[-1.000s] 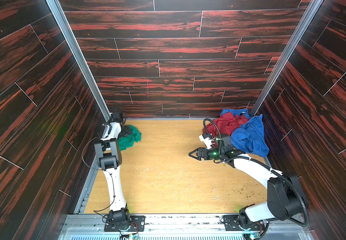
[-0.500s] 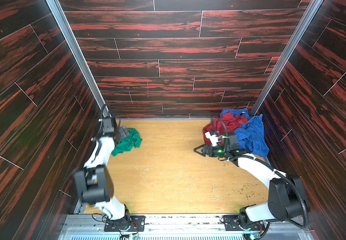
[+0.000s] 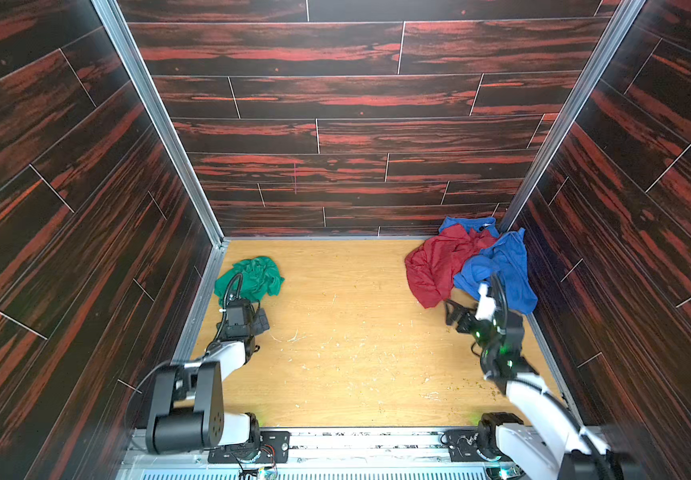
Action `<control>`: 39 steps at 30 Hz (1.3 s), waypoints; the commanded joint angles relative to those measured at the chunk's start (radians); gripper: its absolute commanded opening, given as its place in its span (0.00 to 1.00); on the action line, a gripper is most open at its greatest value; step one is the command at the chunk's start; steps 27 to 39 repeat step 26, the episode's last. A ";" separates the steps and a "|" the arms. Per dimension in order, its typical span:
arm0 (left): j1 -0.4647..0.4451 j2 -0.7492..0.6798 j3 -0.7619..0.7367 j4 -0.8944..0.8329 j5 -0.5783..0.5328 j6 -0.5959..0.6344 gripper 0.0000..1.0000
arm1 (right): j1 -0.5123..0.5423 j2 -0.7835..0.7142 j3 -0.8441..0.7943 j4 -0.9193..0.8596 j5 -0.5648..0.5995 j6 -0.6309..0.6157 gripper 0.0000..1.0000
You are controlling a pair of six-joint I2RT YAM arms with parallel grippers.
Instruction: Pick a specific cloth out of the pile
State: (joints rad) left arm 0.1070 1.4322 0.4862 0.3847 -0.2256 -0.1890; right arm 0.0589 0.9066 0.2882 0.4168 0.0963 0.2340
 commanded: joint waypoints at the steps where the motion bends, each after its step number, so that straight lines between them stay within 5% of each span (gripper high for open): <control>1: -0.016 0.086 0.020 0.283 0.057 0.051 0.99 | -0.008 0.030 -0.066 0.176 0.276 -0.168 0.99; 3: -0.058 0.078 -0.027 0.334 0.066 0.100 0.99 | -0.015 0.078 -0.115 0.260 0.272 -0.175 0.99; 7: -0.060 0.148 -0.194 0.772 0.023 0.089 0.99 | -0.026 0.154 -0.171 0.440 0.141 -0.182 0.99; 11: -0.060 0.092 -0.069 0.417 0.113 0.117 0.99 | -0.027 0.294 -0.155 0.618 0.046 -0.246 0.99; 19: -0.056 0.101 -0.057 0.415 0.083 0.094 0.99 | -0.055 0.624 -0.102 0.926 -0.013 -0.270 0.99; 25: -0.056 0.101 -0.055 0.408 0.083 0.096 0.99 | -0.139 0.647 0.009 0.726 -0.126 -0.204 0.99; 39: -0.057 0.102 -0.055 0.408 0.081 0.095 0.99 | -0.144 0.651 0.015 0.720 -0.114 -0.191 0.99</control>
